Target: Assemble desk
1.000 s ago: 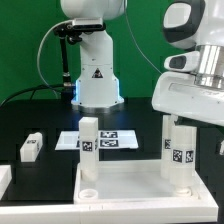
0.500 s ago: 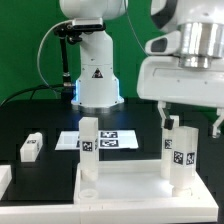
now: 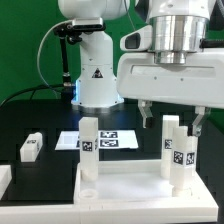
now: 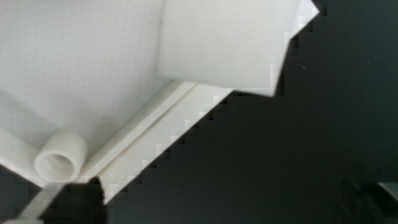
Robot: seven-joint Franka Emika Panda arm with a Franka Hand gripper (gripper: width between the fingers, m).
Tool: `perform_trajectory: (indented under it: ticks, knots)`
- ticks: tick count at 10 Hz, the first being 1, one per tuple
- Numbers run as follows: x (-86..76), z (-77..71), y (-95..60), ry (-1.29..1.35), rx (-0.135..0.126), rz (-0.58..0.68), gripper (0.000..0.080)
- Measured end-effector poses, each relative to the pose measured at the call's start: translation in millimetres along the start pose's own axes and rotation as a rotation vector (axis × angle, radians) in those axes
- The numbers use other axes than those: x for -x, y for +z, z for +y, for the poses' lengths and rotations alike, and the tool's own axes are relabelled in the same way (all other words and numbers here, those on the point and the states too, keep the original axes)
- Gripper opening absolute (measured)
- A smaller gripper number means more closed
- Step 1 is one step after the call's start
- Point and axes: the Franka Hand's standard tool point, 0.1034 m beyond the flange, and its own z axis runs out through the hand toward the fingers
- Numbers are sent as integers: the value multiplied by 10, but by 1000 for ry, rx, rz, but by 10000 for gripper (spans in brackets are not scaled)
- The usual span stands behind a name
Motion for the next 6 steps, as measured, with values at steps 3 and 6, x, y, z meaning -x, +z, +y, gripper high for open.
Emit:
perform_trajectory:
  ticks: [3,6]
  knots:
    - [210,-67,71,-1,-39,2,648]
    - [696,-162,230,29,-30,-15,648]
